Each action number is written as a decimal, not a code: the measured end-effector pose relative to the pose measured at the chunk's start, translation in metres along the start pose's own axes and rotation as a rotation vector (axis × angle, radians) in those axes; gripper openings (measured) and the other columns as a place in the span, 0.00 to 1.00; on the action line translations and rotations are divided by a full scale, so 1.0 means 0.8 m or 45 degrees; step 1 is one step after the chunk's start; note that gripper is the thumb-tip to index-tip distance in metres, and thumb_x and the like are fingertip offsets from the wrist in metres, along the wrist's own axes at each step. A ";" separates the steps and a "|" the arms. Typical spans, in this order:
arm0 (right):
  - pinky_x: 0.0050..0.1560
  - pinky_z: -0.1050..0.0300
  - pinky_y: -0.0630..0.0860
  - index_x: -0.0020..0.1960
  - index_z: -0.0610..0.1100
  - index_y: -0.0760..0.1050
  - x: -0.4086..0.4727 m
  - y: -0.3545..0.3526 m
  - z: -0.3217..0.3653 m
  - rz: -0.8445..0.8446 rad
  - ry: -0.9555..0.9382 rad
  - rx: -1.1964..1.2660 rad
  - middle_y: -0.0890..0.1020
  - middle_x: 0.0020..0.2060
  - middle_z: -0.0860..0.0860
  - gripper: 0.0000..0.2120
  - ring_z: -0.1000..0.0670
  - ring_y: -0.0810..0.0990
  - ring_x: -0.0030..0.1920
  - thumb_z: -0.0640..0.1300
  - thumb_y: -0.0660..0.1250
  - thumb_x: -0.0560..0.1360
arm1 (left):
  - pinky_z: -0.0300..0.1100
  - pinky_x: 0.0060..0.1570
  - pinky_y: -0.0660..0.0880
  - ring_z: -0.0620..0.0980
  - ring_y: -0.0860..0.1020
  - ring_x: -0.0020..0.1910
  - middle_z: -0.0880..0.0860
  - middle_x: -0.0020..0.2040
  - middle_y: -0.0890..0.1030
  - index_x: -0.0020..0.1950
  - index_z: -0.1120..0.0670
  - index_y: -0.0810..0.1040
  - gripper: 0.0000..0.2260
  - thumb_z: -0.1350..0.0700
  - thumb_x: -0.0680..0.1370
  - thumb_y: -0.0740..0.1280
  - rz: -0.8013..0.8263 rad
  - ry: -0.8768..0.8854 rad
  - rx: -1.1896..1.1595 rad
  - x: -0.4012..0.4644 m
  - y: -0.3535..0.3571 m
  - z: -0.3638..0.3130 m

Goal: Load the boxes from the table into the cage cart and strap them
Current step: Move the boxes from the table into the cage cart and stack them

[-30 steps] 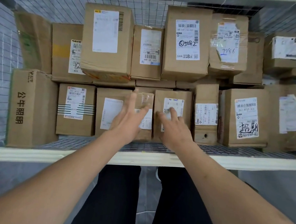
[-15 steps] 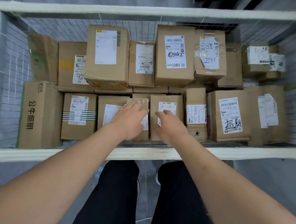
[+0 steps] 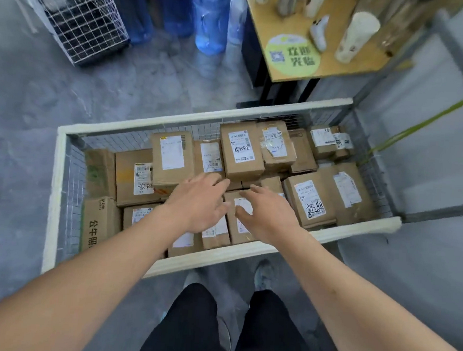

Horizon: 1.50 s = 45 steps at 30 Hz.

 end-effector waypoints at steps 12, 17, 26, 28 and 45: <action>0.73 0.46 0.69 0.78 0.52 0.69 -0.137 -0.222 0.045 -0.352 0.095 -0.003 0.71 0.76 0.50 0.25 0.45 0.69 0.75 0.59 0.56 0.84 | 0.54 0.79 0.59 0.58 0.58 0.81 0.50 0.82 0.60 0.84 0.48 0.55 0.30 0.38 0.85 0.54 -0.153 0.174 0.169 -0.077 -0.219 -0.076; 0.74 0.48 0.64 0.78 0.52 0.69 -0.171 -0.292 0.030 -0.477 0.087 -0.022 0.67 0.79 0.50 0.25 0.45 0.64 0.79 0.60 0.55 0.84 | 0.53 0.80 0.55 0.57 0.54 0.83 0.49 0.84 0.57 0.85 0.47 0.53 0.29 0.39 0.86 0.54 -0.249 0.196 0.189 -0.093 -0.296 -0.130; 0.72 0.45 0.69 0.77 0.54 0.69 -0.254 -0.392 -0.033 -0.695 0.080 -0.126 0.72 0.76 0.51 0.25 0.44 0.67 0.76 0.62 0.54 0.84 | 0.50 0.76 0.63 0.50 0.60 0.81 0.45 0.83 0.60 0.84 0.47 0.56 0.29 0.39 0.85 0.55 -0.479 0.247 0.192 -0.101 -0.391 -0.248; 0.64 0.46 0.75 0.74 0.55 0.72 -0.271 -0.413 -0.052 -0.754 0.100 -0.141 0.77 0.69 0.54 0.24 0.46 0.74 0.69 0.63 0.54 0.83 | 0.50 0.75 0.65 0.49 0.62 0.80 0.45 0.82 0.62 0.84 0.47 0.58 0.29 0.39 0.85 0.56 -0.520 0.300 0.181 -0.098 -0.404 -0.277; 0.78 0.46 0.62 0.80 0.57 0.63 -0.436 -0.485 -0.221 -0.984 0.761 0.016 0.64 0.81 0.51 0.29 0.47 0.61 0.80 0.66 0.55 0.82 | 0.51 0.73 0.68 0.52 0.64 0.78 0.47 0.81 0.62 0.84 0.44 0.56 0.30 0.36 0.84 0.56 -0.548 1.007 0.284 -0.043 -0.466 -0.535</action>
Point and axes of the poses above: each hand's wrist, its own x-axis towards the middle knuckle, its own y-axis out of the palm, z = x × y, the point moved 10 cm from there along x, towards the middle knuckle
